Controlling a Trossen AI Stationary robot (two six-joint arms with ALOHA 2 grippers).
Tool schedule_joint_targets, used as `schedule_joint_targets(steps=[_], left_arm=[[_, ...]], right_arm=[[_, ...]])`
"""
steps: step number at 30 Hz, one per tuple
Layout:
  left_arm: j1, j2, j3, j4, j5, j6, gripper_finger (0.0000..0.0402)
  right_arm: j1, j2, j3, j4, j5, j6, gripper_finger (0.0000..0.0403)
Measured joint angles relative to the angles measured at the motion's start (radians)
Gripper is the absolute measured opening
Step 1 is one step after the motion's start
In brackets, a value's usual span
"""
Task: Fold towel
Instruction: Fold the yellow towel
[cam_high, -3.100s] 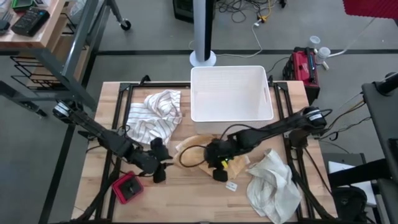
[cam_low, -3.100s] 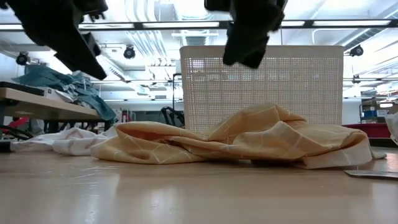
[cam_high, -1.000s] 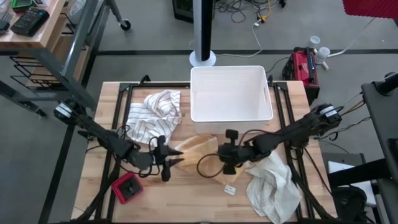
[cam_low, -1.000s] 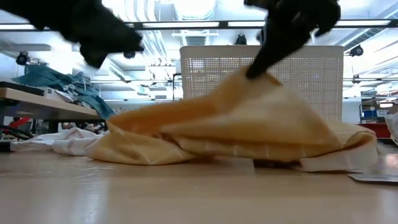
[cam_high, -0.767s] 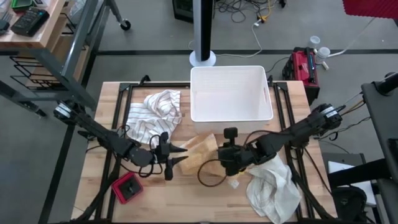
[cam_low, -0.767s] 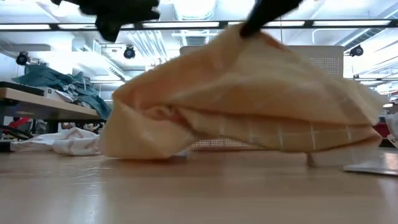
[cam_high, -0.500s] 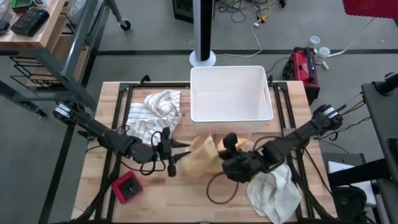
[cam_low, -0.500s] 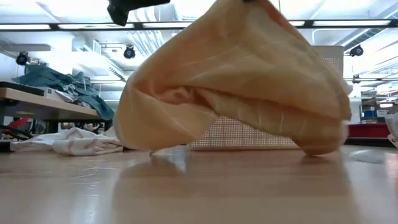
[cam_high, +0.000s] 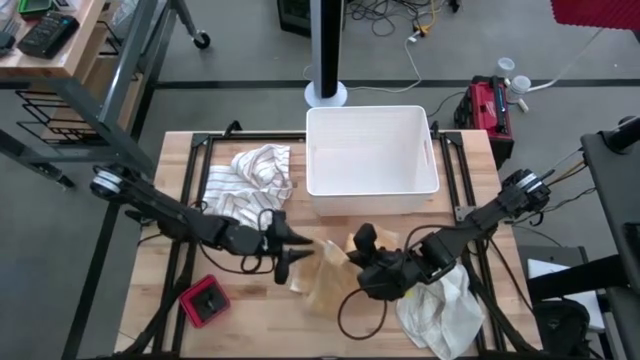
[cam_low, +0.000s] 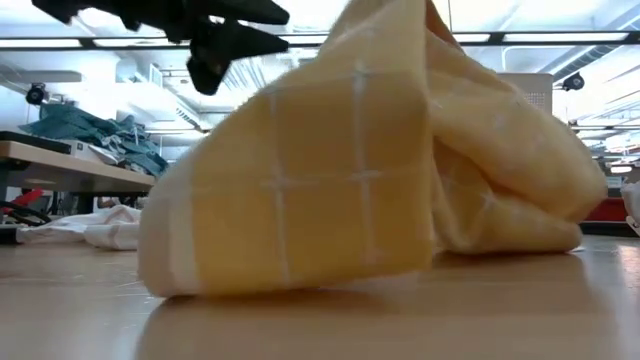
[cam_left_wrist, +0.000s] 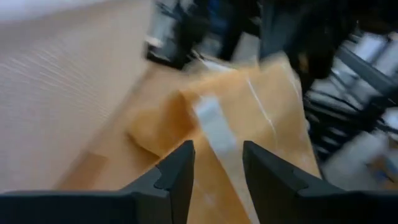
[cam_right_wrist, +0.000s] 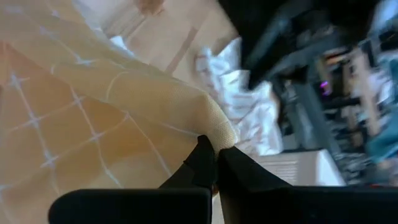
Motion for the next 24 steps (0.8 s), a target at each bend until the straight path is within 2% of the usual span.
schedule_joint_targets(steps=[2,7,13,19,24], left_arm=[[0.008,0.041,0.0,0.041,0.031,-0.002,0.0147],[0.029,0.125,0.0,0.114,0.028,0.028,0.0181],[0.048,0.156,0.0,0.198,0.04,0.064,0.0216],[0.051,0.146,0.0,0.283,0.184,0.107,0.023],[0.053,0.15,0.0,0.307,0.247,0.117,0.022]], right_arm=[[0.0,0.0,0.0,0.024,0.02,-0.061,0.0],[0.0,0.005,-0.001,0.037,0.03,-0.129,0.0],[0.013,0.03,0.011,0.041,0.044,-0.202,0.0],[0.013,0.041,0.012,0.037,0.046,-0.231,0.0],[0.013,0.04,0.012,0.036,0.068,-0.248,0.0]])
